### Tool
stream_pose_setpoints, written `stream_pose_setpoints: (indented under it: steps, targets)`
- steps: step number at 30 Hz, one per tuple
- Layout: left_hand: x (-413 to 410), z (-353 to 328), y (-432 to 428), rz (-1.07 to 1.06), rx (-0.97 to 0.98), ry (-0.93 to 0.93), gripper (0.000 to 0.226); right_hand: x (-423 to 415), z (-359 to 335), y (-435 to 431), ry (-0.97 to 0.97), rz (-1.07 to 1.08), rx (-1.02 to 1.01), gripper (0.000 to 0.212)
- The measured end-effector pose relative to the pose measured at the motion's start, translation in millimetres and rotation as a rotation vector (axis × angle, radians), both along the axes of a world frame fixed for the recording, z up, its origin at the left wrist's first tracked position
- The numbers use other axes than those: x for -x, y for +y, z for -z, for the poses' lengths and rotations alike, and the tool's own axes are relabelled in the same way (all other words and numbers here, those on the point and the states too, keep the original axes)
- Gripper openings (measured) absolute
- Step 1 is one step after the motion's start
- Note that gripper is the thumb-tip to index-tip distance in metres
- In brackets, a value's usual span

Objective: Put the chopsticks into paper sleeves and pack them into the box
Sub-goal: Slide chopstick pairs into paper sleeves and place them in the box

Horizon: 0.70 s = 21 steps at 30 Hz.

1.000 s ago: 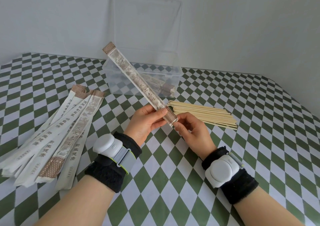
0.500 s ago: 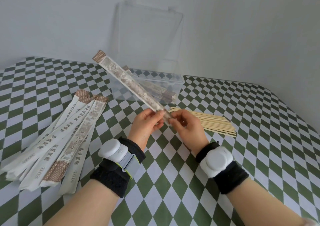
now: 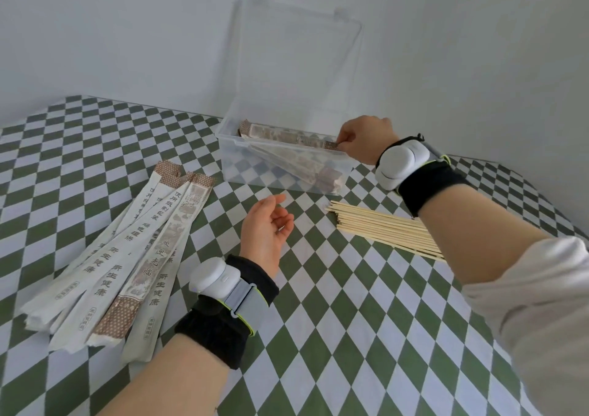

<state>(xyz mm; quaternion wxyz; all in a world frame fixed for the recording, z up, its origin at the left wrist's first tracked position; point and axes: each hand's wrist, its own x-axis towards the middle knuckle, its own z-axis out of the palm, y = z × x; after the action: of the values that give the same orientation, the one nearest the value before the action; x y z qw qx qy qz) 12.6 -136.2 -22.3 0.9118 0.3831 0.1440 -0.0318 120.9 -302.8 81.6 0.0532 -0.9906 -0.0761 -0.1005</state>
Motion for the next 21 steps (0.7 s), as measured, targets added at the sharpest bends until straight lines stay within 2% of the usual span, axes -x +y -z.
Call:
stream_pose_setpoints:
  steps: [2, 6, 10, 13, 17, 19, 21]
  targets:
    - [-0.6, 0.5, 0.1, 0.000, 0.004, 0.003, 0.014, -5.9, 2.1, 6.1, 0.074, 0.006, 0.090, 0.026]
    - [-1.5, 1.5, 0.2, -0.006, -0.001, 0.010, 0.015, -7.2, 11.8, 14.9, 0.212, 0.040, 0.128, 0.067]
    - [-2.1, 2.2, -0.1, -0.011, -0.020, 0.018, 0.017, -3.7, 17.0, 18.1, 0.199, 0.026, 0.128, 0.080]
    - [-1.8, 2.5, 0.4, -0.008, -0.034, 0.018, 0.018, 4.6, 8.9, 12.8, 0.074, -0.008, -0.069, 0.076]
    - [-1.2, 1.6, 1.9, -0.021, -0.059, 0.024, 0.018, 38.8, 0.2, 3.2, -0.159, -0.112, -0.471, 0.050]
    - [1.6, -1.3, 0.8, -0.017, -0.079, 0.006, 0.018, 65.4, 12.0, -1.9, -0.233, -0.116, -0.546, 0.039]
    - [4.8, -2.9, -1.0, -0.012, -0.133, -0.015, 0.016, 87.7, 35.6, -6.1, -0.186, -0.099, -0.581, 0.031]
